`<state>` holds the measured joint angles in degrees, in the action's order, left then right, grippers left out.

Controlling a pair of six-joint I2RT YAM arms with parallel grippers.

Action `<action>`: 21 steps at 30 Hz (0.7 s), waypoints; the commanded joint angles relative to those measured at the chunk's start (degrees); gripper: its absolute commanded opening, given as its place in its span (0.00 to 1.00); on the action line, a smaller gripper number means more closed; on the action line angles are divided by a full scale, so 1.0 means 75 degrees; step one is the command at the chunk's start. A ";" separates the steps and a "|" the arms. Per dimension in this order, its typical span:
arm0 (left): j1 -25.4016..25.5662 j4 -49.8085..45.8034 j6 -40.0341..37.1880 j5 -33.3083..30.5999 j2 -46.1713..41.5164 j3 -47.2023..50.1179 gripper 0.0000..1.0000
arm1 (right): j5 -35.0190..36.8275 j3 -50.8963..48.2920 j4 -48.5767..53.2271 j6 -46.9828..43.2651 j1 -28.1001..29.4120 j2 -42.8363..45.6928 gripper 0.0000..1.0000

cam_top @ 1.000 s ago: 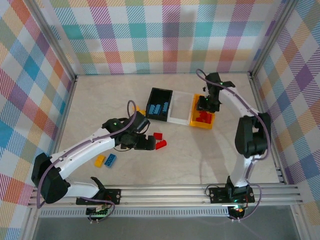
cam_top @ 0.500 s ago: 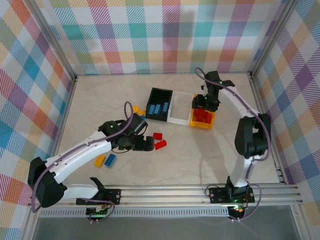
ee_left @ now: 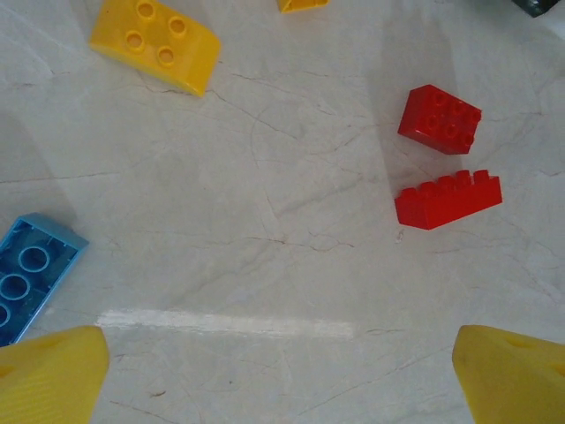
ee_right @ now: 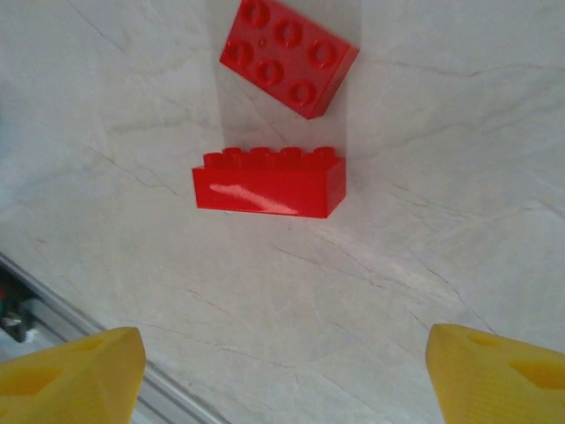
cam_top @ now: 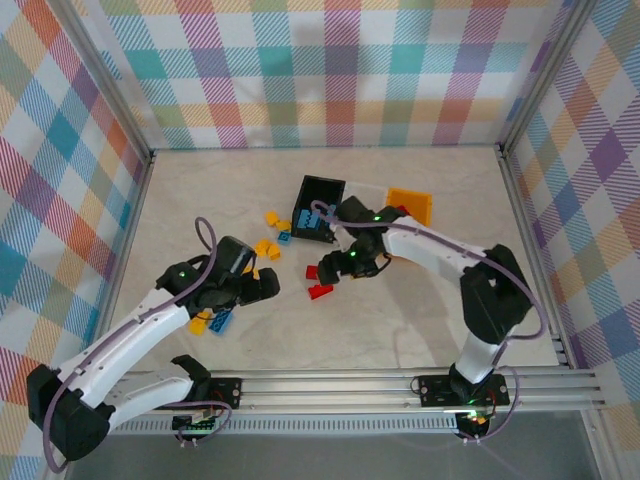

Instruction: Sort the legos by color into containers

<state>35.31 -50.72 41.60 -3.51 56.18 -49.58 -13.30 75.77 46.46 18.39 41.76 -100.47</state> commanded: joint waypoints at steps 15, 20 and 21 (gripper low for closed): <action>-0.0196 -0.1139 0.0619 -0.0312 -0.2037 0.0702 1.00 | 0.1008 0.2105 0.0795 -0.0413 0.0895 -0.2391 0.98; -0.0221 -0.1264 0.0698 -0.0345 -0.2309 0.0793 1.00 | 0.1105 0.2277 0.0909 -0.0481 0.0940 -0.2678 0.95; -0.0230 -0.1265 0.0716 -0.0341 -0.2338 0.0824 1.00 | 0.1133 0.2306 0.0934 -0.0484 0.0957 -0.2718 0.94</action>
<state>34.30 -58.19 45.84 -5.26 39.42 -44.64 -5.89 91.42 51.07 15.59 48.47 -119.55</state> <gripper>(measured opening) 0.998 0.947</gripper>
